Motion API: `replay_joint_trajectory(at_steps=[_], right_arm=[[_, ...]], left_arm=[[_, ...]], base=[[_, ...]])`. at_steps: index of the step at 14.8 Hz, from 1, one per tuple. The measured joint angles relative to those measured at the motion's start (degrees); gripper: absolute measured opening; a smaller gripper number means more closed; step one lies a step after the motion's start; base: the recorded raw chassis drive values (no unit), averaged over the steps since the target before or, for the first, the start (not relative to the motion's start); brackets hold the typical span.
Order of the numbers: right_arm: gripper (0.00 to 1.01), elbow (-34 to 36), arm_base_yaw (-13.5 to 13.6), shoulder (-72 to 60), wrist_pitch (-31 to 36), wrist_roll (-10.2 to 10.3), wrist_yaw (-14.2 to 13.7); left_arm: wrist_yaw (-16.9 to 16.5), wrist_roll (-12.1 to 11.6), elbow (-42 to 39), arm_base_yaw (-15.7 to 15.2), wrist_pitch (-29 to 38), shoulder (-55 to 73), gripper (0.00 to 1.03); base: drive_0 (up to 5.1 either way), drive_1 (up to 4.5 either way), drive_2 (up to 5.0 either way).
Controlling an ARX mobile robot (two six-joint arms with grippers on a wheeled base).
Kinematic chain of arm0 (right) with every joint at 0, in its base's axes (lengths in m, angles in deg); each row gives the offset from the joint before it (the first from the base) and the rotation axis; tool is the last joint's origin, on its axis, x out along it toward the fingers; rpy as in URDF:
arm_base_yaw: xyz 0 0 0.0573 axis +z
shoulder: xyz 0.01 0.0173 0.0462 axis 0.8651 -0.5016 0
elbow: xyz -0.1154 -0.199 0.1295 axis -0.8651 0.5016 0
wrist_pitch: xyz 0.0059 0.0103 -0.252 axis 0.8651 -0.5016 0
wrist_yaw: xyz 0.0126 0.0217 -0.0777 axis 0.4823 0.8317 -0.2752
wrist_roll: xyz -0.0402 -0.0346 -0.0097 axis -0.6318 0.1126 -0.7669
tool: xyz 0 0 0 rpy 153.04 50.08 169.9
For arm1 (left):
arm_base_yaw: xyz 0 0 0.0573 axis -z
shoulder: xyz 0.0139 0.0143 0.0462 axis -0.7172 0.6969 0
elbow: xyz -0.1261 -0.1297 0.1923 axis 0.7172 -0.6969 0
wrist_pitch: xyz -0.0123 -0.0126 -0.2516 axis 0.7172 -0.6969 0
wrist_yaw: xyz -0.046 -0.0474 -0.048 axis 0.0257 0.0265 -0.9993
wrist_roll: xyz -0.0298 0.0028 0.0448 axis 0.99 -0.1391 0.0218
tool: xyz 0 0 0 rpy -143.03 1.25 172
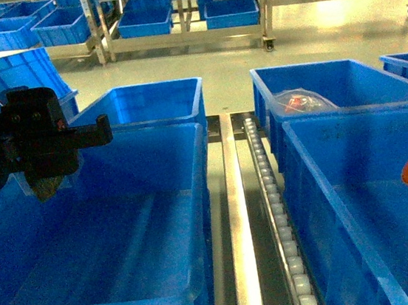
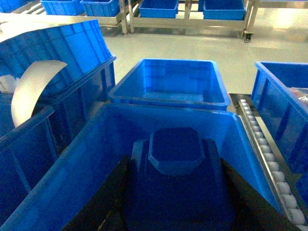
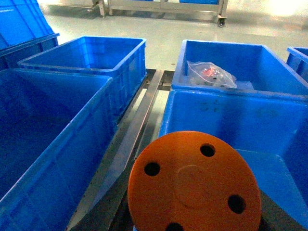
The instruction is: Sort blue parts and orange caps into right shelf containers
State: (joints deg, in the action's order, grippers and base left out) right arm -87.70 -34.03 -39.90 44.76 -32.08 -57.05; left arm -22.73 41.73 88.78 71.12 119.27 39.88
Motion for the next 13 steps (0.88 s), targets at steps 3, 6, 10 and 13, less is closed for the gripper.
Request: replay_joint_trajectory(at_steps=[3,6,10,13], right_arm=[[0.44,0.0,0.0,0.0,0.1,0.0,0.0],[0.44,0.0,0.0,0.0,0.0,0.0,0.0],[0.44,0.0,0.0,0.0,0.0,0.0,0.0],[0.44,0.0,0.0,0.0,0.1,0.0,0.0]], left_arm=[[0.0,0.0,0.0,0.0,0.0,0.0,0.40],[0.0,0.0,0.0,-0.2,0.0,0.0,0.40],[0.0,0.0,0.0,0.0,0.0,0.0,0.40],[0.0,0.0,0.0,0.0,0.1,0.0,0.40]], base=[[0.1,3.51,-3.4],[0.0,0.50,-0.5],[0.0,0.00,0.0],[0.0,-0.47,0.5]])
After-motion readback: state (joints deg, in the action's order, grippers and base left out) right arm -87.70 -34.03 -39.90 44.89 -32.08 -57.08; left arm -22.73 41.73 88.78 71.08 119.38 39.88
